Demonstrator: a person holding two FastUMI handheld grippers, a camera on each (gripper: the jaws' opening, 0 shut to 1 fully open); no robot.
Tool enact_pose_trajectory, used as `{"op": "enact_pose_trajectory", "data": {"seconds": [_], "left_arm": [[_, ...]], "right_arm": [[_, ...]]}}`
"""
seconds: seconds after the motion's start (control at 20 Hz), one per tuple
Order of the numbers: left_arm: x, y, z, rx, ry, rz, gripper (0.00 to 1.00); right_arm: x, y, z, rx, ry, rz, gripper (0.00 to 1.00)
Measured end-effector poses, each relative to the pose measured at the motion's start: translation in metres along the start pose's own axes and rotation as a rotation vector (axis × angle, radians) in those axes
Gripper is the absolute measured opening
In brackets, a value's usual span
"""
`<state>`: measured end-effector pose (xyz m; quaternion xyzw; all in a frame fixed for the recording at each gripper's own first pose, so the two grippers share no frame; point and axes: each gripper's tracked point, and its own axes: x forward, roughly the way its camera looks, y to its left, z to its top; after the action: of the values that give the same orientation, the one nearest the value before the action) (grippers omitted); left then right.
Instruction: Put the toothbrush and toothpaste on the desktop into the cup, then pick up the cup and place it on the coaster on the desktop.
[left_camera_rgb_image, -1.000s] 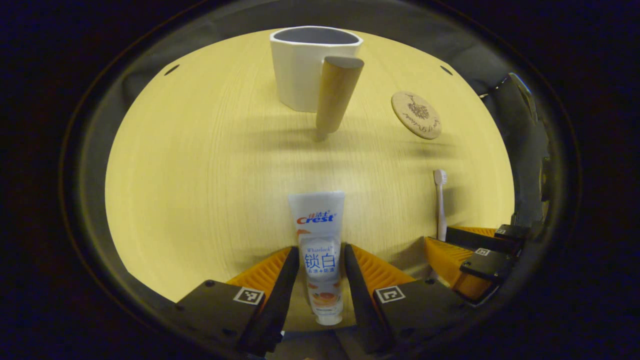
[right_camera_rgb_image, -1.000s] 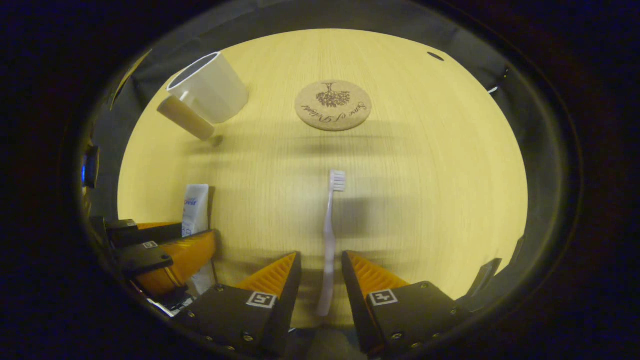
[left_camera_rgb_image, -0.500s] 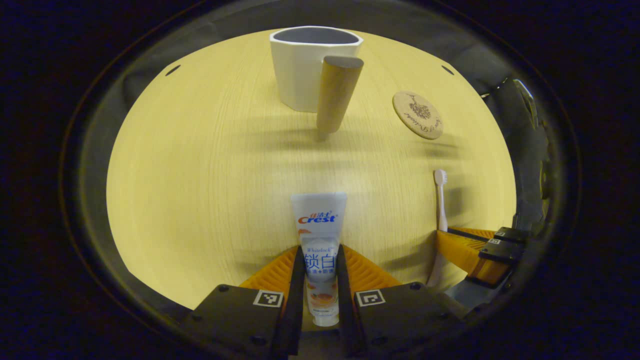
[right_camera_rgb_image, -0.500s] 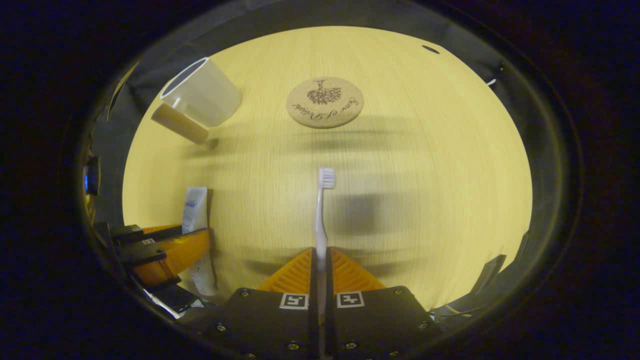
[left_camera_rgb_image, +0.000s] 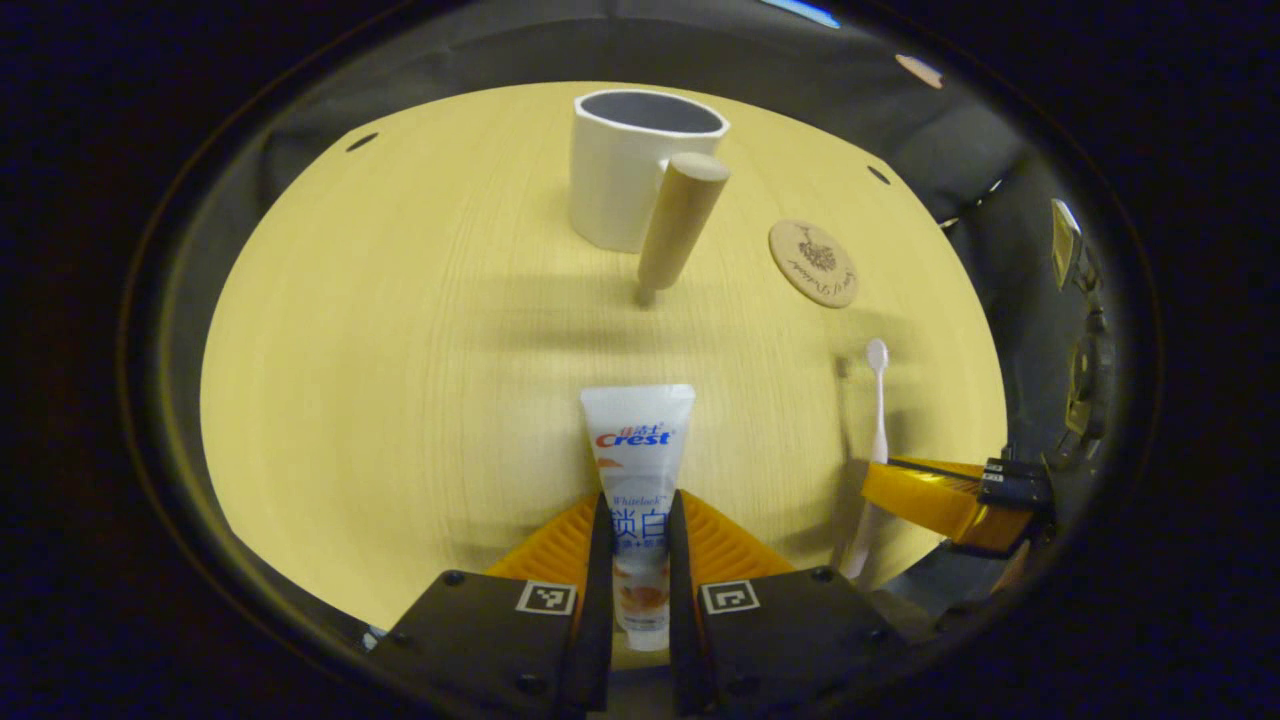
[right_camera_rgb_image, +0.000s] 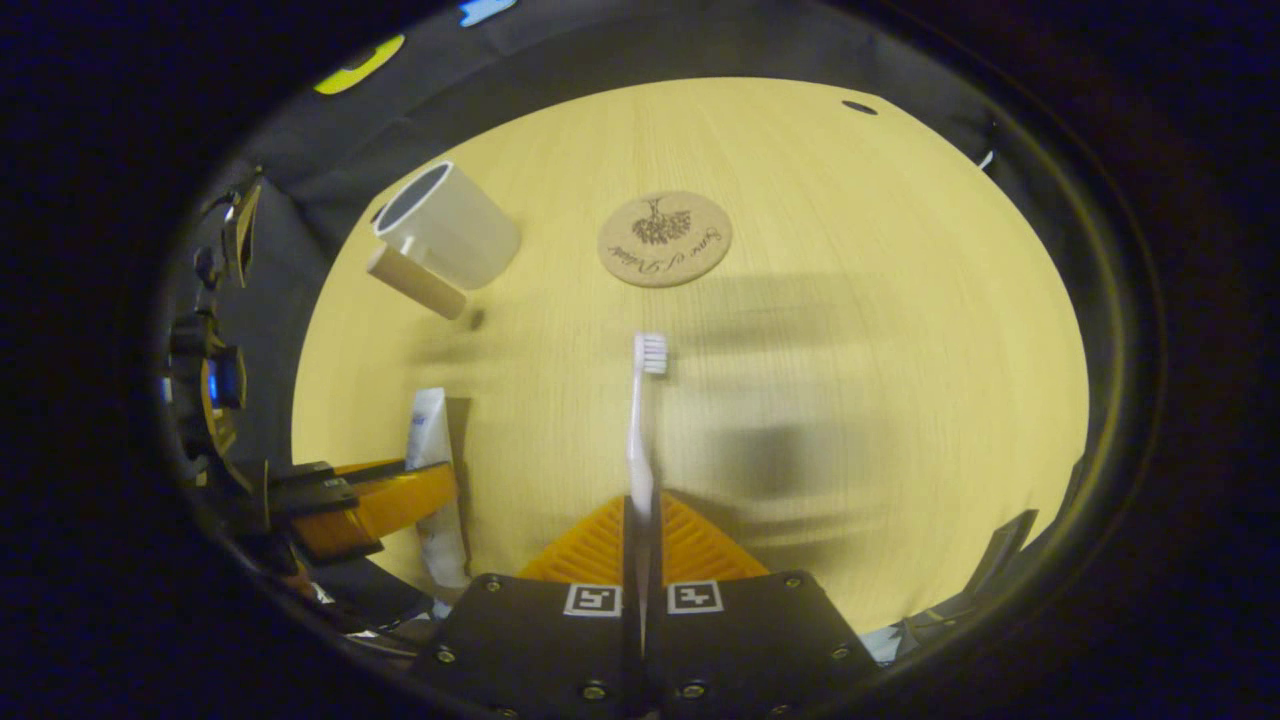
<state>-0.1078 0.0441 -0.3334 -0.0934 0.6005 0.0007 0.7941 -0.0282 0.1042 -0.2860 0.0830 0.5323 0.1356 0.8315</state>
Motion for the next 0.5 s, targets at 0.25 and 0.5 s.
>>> {"op": "enact_pose_trajectory", "data": {"seconds": [0.25,0.5], "left_arm": [[-0.037,0.002,0.03,-0.014,-0.154,-0.01,0.31],[-0.072,0.011,0.065,-0.086,-0.303,-0.008,0.17]], "right_arm": [[-0.032,0.02,0.035,0.031,-0.147,0.136,0.02],[-0.056,0.031,0.064,0.023,-0.24,0.19,0.02]]}}
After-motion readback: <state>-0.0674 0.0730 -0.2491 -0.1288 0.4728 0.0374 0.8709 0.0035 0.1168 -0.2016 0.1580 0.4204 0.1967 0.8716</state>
